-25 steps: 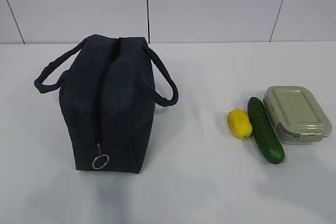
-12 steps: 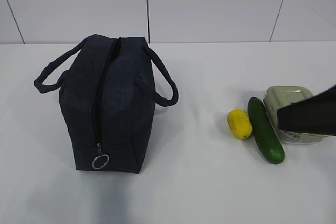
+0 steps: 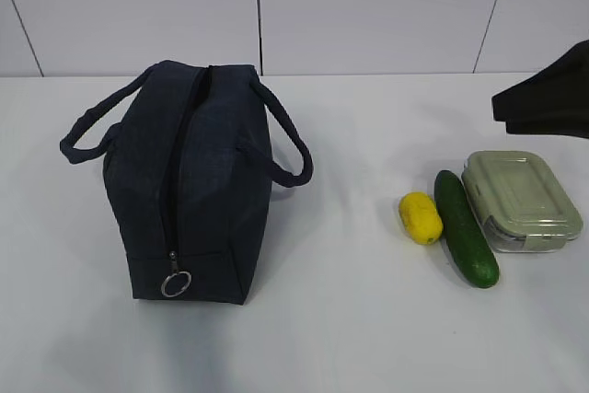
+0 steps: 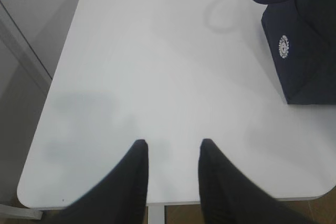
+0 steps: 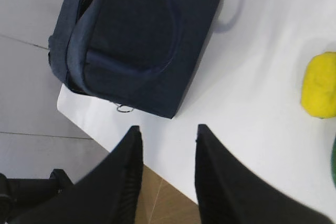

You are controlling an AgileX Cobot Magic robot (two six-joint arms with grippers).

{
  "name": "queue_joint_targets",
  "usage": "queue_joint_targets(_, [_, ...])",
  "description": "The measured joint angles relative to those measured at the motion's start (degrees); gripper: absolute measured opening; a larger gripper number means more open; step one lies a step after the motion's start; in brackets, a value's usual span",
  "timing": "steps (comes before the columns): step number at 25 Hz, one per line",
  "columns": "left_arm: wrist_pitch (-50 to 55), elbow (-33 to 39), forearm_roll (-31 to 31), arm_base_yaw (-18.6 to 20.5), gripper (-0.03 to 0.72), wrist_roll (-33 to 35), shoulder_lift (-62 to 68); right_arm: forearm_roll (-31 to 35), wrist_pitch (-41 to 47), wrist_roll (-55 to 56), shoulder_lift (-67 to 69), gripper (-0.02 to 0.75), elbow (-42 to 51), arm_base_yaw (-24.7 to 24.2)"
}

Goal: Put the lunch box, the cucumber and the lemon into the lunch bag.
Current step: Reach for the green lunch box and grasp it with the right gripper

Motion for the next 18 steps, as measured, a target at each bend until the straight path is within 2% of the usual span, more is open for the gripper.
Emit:
queue_joint_targets(3, [0.0, 0.0, 0.0, 0.0, 0.236, 0.0, 0.0, -1.05, 0.0, -0.22, 3.2, 0.262, -2.67, -1.29])
queue_joint_targets(9, [-0.02, 0.0, 0.0, 0.0, 0.236, 0.0, 0.0, -13.03, 0.23, 0.51, 7.06, 0.262, -7.55, -2.85])
queue_joint_targets(15, [-0.02, 0.0, 0.0, 0.0, 0.236, 0.0, 0.0, -14.21, 0.37, 0.06, 10.39, 0.262, -8.37, -11.36])
queue_joint_targets(18, [-0.02, 0.0, 0.0, 0.0, 0.237, 0.0, 0.0, -14.21, 0.26, -0.65, 13.77, 0.262, -8.42, -13.85])
